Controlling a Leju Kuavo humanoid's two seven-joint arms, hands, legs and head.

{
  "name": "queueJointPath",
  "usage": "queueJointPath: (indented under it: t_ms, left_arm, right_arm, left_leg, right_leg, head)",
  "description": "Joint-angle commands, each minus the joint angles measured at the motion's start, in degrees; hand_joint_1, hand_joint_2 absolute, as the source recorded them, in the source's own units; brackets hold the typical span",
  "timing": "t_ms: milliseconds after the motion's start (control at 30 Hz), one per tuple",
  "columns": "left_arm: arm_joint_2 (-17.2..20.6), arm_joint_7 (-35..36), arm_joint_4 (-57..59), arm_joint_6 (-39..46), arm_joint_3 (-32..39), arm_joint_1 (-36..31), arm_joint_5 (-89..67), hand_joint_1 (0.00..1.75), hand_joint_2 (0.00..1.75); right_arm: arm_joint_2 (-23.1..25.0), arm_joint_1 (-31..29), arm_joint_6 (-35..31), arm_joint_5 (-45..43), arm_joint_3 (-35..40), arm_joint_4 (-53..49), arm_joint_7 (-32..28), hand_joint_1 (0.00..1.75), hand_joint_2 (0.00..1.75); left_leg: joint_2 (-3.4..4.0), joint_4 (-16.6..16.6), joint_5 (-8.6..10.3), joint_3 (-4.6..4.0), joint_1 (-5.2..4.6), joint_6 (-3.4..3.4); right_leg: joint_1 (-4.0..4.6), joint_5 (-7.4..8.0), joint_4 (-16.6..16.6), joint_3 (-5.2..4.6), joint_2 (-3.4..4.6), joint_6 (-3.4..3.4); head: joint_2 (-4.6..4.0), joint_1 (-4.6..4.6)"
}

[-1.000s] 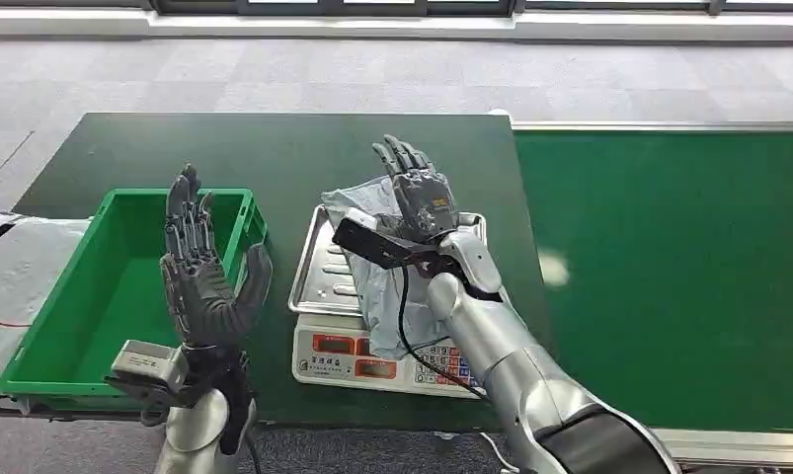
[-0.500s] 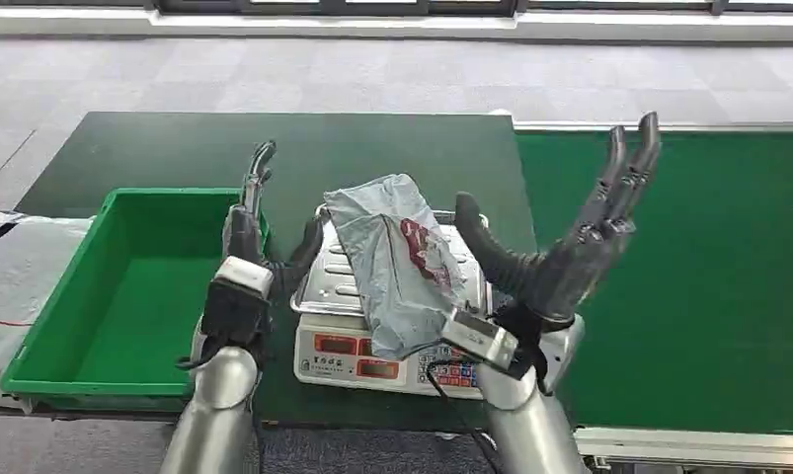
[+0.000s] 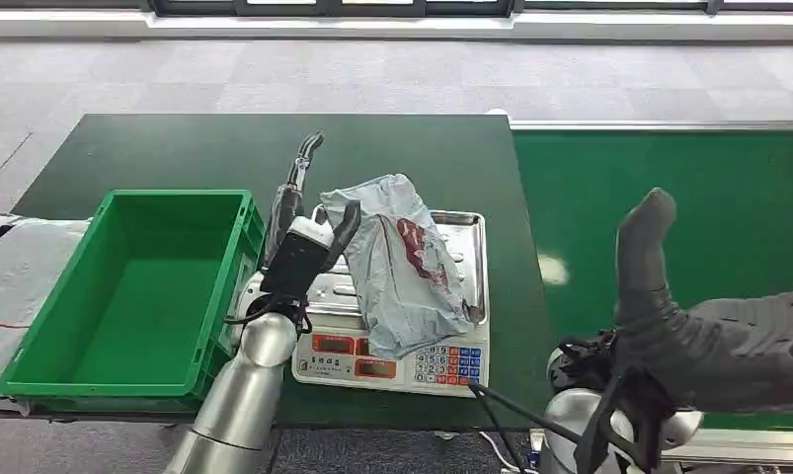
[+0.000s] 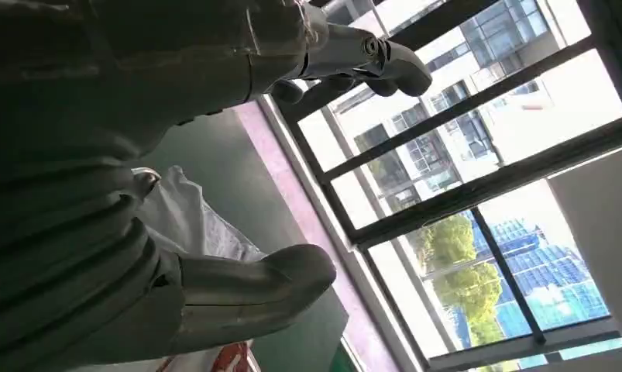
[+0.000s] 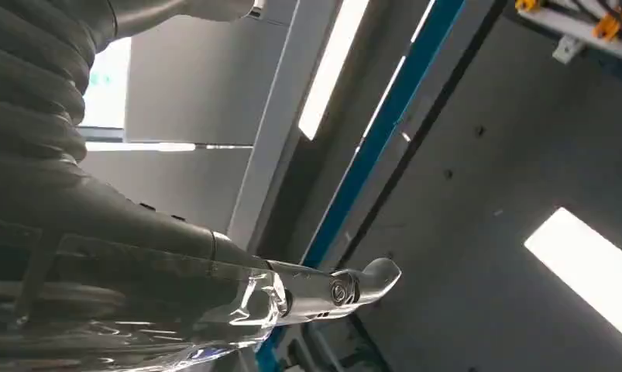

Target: Moved the parcel from conveyor to table for the left to box.

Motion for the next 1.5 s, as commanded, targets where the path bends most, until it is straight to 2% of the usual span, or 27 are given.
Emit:
queueJointPath:
  t_ms: [33,267,367,533,1067,1133,1267,1300,1333,1500]
  left_arm:
    - [0.3,1.5,13.1,-0.5,-5.5,-6.4,-3.7,0.00,1.75]
    - [-3.1,3.7,33.4,1.3,-11.0,-11.9,-10.1,0.00,1.75]
    - [-3.1,6.0,38.2,3.0,-14.7,-12.8,-9.2,0.00,1.75]
    - [-3.1,9.1,44.7,3.8,-15.2,-13.9,-9.3,0.00,1.75]
    - [-2.4,12.2,47.5,2.7,-16.6,-12.5,-12.6,0.00,1.75]
    - [-2.2,14.9,47.9,3.3,-18.4,-12.7,-15.3,0.00,1.75]
    - [-1.9,16.0,47.8,3.5,-19.0,-12.7,-16.4,0.00,1.75]
    - [-1.7,15.9,47.6,3.9,-18.9,-12.7,-16.5,0.42,1.75]
    - [-1.7,15.9,47.5,3.9,-18.7,-12.7,-16.4,1.75,1.75]
    - [-1.3,15.9,47.4,4.3,-18.3,-12.8,-17.0,1.75,1.75]
  right_arm:
    - [1.2,1.5,0.2,-2.9,2.6,4.1,0.1,0.00,1.75]
    - [1.5,0.3,0.2,-5.5,1.7,8.6,0.1,0.00,1.75]
    - [1.5,-0.4,0.2,-6.0,0.9,10.4,0.1,0.00,1.75]
    - [1.5,-0.8,0.2,-6.4,-0.9,11.2,0.1,0.00,1.75]
    - [1.5,-0.6,0.2,-6.1,-1.5,12.7,0.1,0.00,1.75]
    - [1.5,-0.6,0.2,-5.9,-1.6,13.4,0.1,0.00,1.75]
    - [1.5,-0.4,0.2,-6.0,-1.5,13.8,0.1,0.00,1.75]
    - [1.5,-0.3,0.2,-6.0,-1.6,13.8,0.1,0.00,1.75]
    - [1.5,-0.3,0.2,-6.0,-1.6,13.8,0.1,0.00,1.75]
    - [1.5,-0.3,0.2,-5.6,-2.0,14.4,0.1,0.00,1.75]
  left_leg:
    - [-0.13,-0.1,0.05,0.11,0.00,0.02]
    - [-0.25,-0.2,0.06,0.16,0.00,0.04]
    - [-0.20,-0.2,0.09,0.22,0.01,0.05]
    - [-0.15,-0.2,0.05,0.15,0.04,0.02]
    - [0.00,-0.1,0.01,0.10,0.03,0.02]
    - [0.01,-0.1,0.03,0.13,0.01,0.02]
    - [0.01,-0.2,0.03,0.16,0.03,0.02]
    - [0.01,-0.1,0.01,0.15,0.02,0.02]
    - [0.02,-0.2,0.04,0.20,0.02,0.03]
    - [0.01,-0.2,0.03,0.18,0.04,0.02]
  right_leg:
    - [0.01,0.00,-0.1,0.16,-0.15,-0.01]
    - [-0.01,-0.01,-0.2,0.28,-0.26,0.00]
    - [-0.01,0.05,-0.3,0.35,-0.20,-0.01]
    - [0.03,0.02,-0.2,0.24,-0.17,-0.02]
    - [0.02,0.01,-0.1,0.16,0.00,-0.01]
    - [0.00,0.03,-0.1,0.18,0.00,-0.01]
    - [0.03,0.04,-0.2,0.21,0.00,-0.02]
    - [0.02,0.02,-0.1,0.20,0.01,-0.01]
    - [0.02,0.05,-0.2,0.25,0.02,-0.02]
    - [0.04,0.05,-0.2,0.24,0.02,-0.01]
  head:
    - [0.00,0.00]
    - [0.00,0.00]
    - [0.00,0.00]
    - [0.00,0.02]
    - [0.00,0.00]
    - [0.00,0.00]
    - [0.00,0.00]
    - [0.00,0.00]
    - [0.00,0.00]
    - [0.00,0.00]
